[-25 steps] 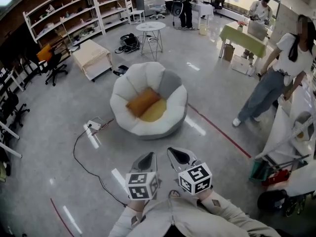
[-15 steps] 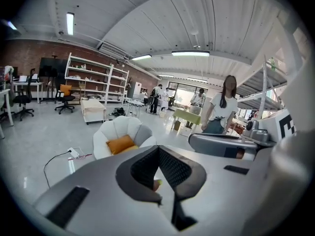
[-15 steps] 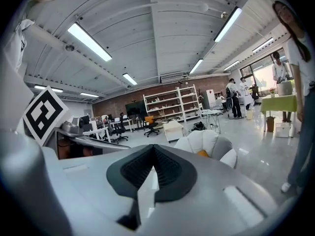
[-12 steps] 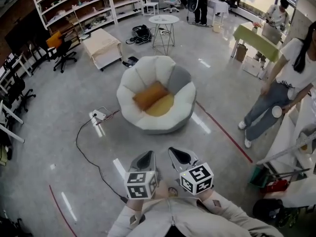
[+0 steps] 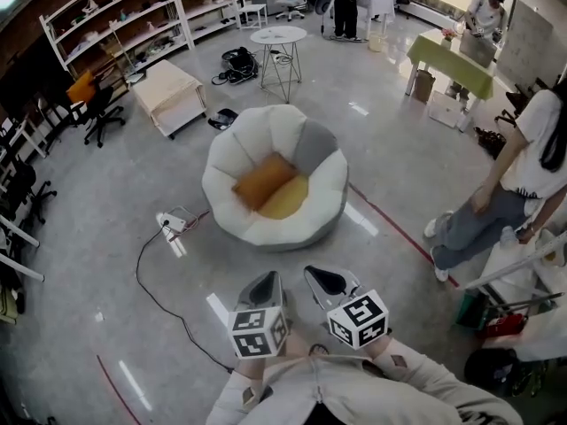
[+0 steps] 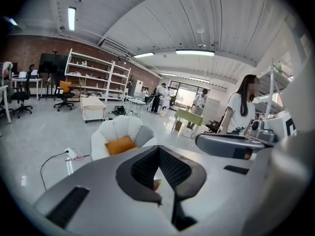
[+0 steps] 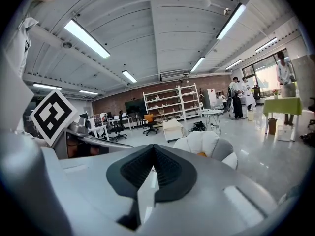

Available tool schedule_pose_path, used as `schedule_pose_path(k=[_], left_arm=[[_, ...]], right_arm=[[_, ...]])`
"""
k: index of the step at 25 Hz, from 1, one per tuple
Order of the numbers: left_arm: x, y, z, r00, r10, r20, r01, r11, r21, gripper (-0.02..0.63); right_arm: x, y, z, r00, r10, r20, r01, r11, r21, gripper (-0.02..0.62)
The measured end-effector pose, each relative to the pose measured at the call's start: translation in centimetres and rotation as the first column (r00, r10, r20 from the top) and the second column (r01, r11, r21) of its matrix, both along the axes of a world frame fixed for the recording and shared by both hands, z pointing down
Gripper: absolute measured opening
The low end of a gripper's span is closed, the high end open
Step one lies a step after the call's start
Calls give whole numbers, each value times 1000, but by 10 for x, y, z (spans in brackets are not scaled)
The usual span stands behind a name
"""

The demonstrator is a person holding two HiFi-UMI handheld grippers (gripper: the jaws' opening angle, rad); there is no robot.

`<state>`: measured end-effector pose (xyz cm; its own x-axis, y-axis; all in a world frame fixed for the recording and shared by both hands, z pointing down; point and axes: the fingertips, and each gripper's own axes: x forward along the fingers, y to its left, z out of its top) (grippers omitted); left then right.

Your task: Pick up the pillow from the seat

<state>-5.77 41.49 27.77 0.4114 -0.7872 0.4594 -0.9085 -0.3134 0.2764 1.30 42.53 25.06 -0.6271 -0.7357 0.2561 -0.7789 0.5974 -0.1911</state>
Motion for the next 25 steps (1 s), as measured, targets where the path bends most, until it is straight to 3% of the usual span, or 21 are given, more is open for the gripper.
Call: schedule_pose_path(k=[12, 25], left_arm=[[-16, -113, -3, 999, 51, -8, -51, 999, 5, 6], [-44, -237, -9, 992, 128, 3, -128, 992, -8, 6]], right_arm=[[-27, -112, -7, 1000, 13, -8, -13, 1000, 23, 0], [-51, -229, -11, 995, 102, -9, -102, 995, 4, 0]])
